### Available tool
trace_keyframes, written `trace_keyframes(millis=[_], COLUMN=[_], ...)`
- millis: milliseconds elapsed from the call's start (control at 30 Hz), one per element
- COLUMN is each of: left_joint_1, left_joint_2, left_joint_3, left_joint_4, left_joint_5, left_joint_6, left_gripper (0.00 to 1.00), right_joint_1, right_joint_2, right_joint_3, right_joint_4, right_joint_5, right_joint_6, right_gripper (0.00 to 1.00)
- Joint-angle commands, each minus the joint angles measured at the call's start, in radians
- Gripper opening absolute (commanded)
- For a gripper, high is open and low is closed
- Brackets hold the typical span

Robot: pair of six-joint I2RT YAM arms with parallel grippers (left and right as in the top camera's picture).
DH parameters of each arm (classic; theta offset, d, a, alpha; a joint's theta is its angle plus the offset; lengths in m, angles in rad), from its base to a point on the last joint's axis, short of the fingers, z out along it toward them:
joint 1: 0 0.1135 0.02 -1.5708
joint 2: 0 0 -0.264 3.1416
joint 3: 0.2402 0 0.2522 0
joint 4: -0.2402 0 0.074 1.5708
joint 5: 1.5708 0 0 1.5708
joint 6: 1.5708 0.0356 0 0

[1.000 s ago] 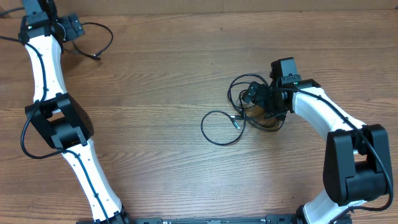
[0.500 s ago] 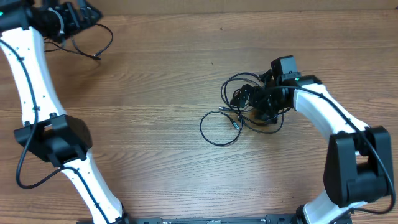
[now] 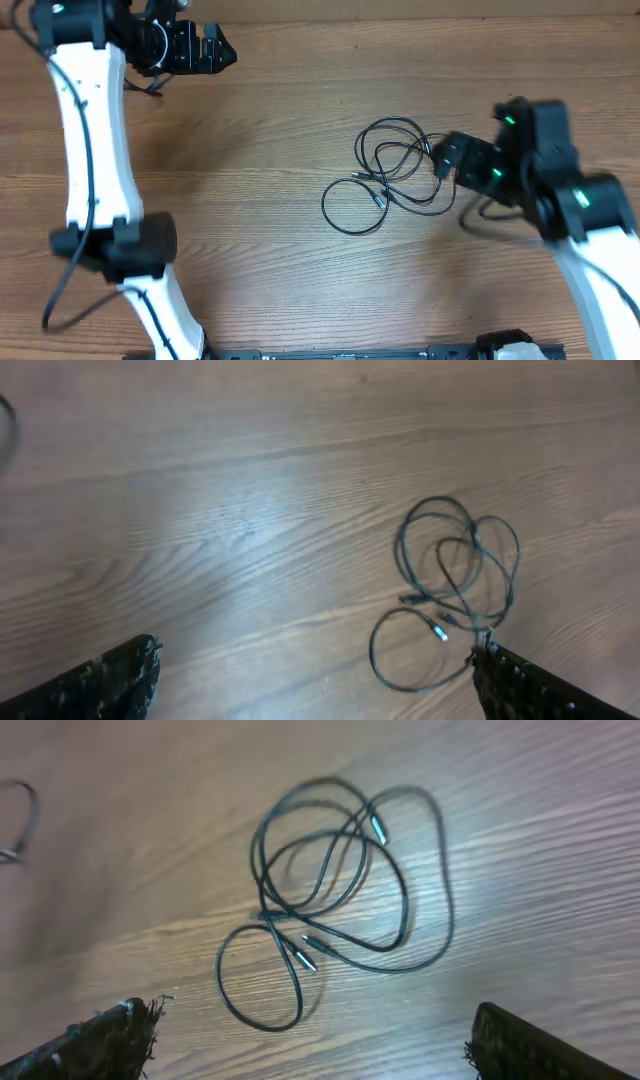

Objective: Untangle cables

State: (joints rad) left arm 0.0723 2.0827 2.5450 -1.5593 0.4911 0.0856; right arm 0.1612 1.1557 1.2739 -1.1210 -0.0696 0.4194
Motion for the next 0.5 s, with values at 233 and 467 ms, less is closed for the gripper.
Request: trace_keyframes(millis=[233,467], left_joint_1=[-0.151,-0.322], left_joint_2=[-0.312,-0.304], left_joint_3=[0.005,-0.257], left_joint_4=[0.025,0.28], left_joint_5=[-0.213,-0.463], left_joint_6=[-0.06,-0.201], left_gripper=[1.0,1.0], right_joint_1=[0.001,0.001], right_joint_2=[-0.291,-0.297], right_joint_3=[0.0,-0.005], right_joint_4=[-0.144,-0.172], right_joint_5=[0.054,0.054], right_joint_6=[0.011,0.01], right_gripper=[1.0,1.0])
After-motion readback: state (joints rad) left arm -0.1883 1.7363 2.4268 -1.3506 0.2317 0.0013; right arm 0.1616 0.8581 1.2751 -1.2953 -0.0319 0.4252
